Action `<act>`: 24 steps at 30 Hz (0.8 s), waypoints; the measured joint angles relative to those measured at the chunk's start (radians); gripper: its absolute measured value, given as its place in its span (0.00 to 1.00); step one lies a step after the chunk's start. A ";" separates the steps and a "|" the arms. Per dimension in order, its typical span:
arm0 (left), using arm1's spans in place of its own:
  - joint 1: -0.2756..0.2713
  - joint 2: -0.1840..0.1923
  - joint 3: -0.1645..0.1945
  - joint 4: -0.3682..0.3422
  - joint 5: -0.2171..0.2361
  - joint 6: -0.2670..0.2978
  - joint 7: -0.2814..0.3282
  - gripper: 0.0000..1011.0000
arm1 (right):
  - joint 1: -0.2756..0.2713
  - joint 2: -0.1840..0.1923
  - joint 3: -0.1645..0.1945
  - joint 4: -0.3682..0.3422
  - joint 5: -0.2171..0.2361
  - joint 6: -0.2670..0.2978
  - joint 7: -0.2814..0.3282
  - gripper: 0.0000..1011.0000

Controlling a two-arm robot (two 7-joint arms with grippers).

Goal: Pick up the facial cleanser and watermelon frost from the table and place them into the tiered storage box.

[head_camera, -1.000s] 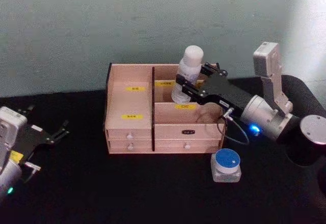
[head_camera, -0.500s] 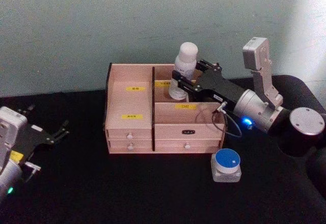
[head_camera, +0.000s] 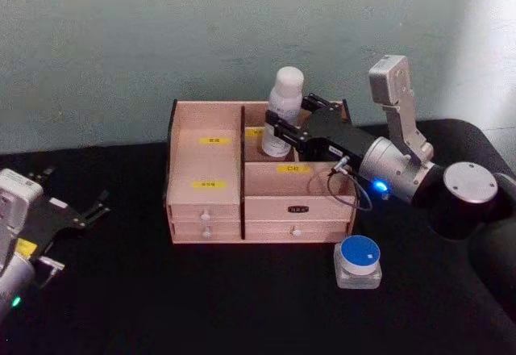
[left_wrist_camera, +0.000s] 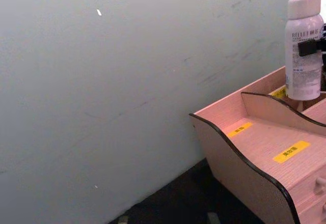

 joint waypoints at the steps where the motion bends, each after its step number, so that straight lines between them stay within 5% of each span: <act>1: 0.000 0.000 0.000 0.000 0.000 0.000 0.000 0.99 | 0.003 -0.002 0.000 0.006 0.000 -0.001 0.002 0.59; 24: 0.000 0.000 0.000 0.000 0.000 0.000 0.000 0.99 | 0.025 -0.023 -0.009 0.067 -0.027 0.030 0.007 0.59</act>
